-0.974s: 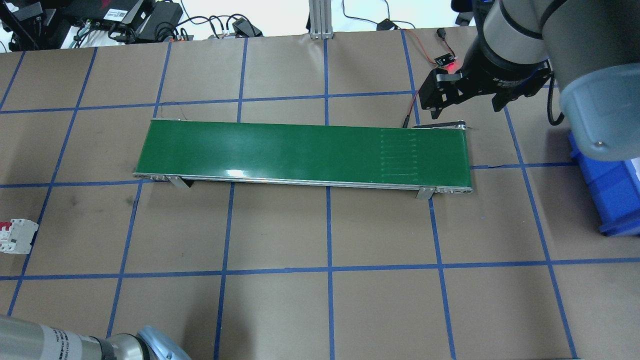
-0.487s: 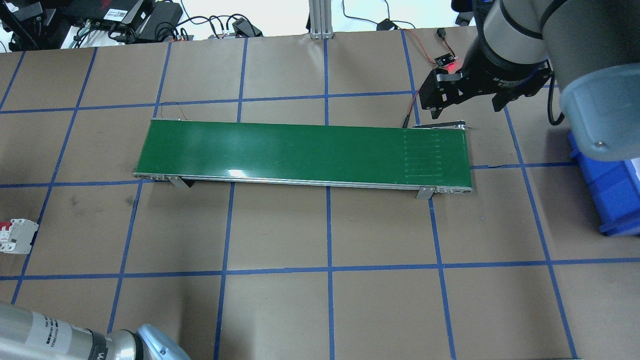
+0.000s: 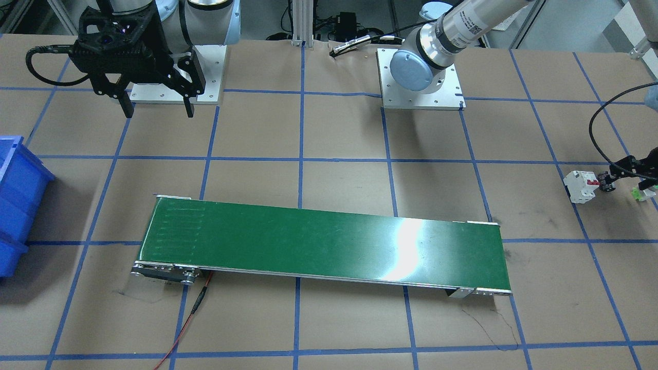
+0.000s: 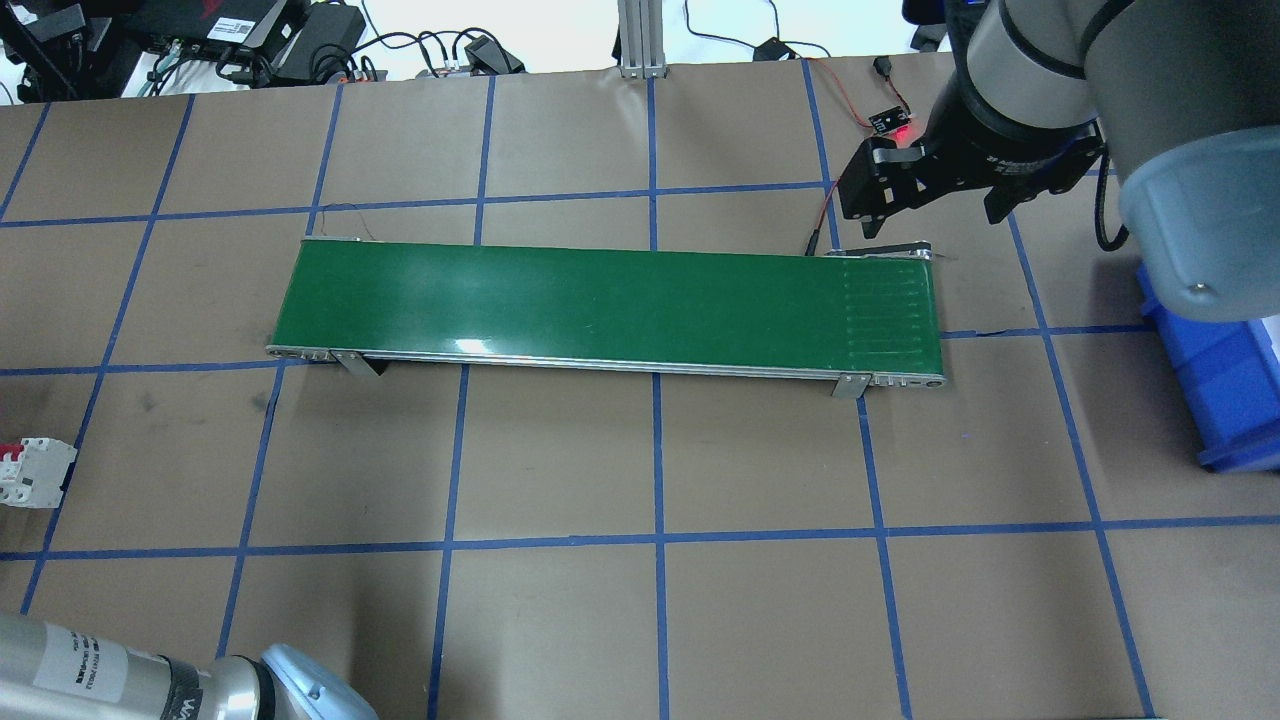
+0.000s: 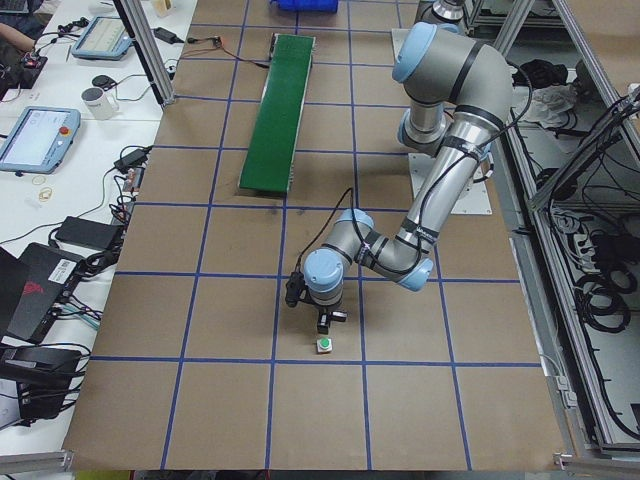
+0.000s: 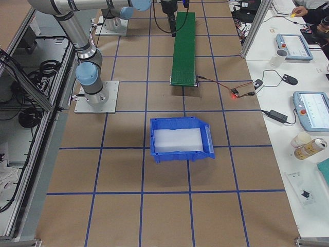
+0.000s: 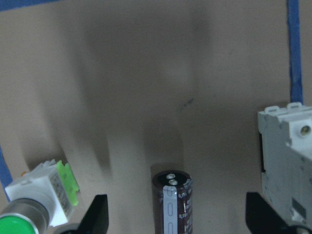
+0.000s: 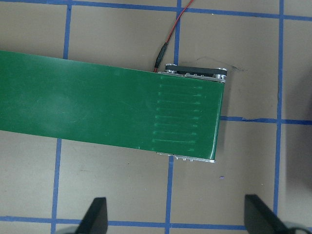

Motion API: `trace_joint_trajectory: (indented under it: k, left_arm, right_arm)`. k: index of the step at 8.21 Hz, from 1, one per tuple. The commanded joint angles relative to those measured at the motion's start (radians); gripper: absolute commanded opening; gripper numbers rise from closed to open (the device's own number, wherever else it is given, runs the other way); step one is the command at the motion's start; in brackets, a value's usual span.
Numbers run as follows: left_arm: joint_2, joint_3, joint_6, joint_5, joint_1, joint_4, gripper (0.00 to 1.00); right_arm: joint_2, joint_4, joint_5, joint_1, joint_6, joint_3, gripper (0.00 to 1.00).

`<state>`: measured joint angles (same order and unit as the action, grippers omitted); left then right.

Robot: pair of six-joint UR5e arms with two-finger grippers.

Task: Move capacitor from left to right
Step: 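Grasp the black capacitor on the table with the left gripper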

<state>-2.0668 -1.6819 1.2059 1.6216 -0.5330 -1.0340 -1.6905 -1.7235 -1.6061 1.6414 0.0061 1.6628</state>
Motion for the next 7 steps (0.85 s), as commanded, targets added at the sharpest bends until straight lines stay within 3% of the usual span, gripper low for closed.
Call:
trace_joint_trajectory:
  k: [1,4,5,7]
  left_arm:
    - [-0.015,-0.013,0.008,0.0,0.01,0.002,1.0]
    - [-0.03,-0.013,0.004,0.006,0.01,0.002,0.9]
    - [-0.03,-0.013,0.004,0.007,0.01,0.003,0.83]
    - [-0.033,-0.013,0.007,0.012,0.01,0.002,0.58]
  right_arm:
    - [0.0,-0.001,0.0,0.0,0.0,0.0,1.0]
    - [0.0,0.001,0.0,0.0,0.0,0.0,1.0]
    - [0.0,0.001,0.0,0.0,0.0,0.0,1.0]
    - [-0.001,0.001,0.0,0.0,0.0,0.0,1.0]
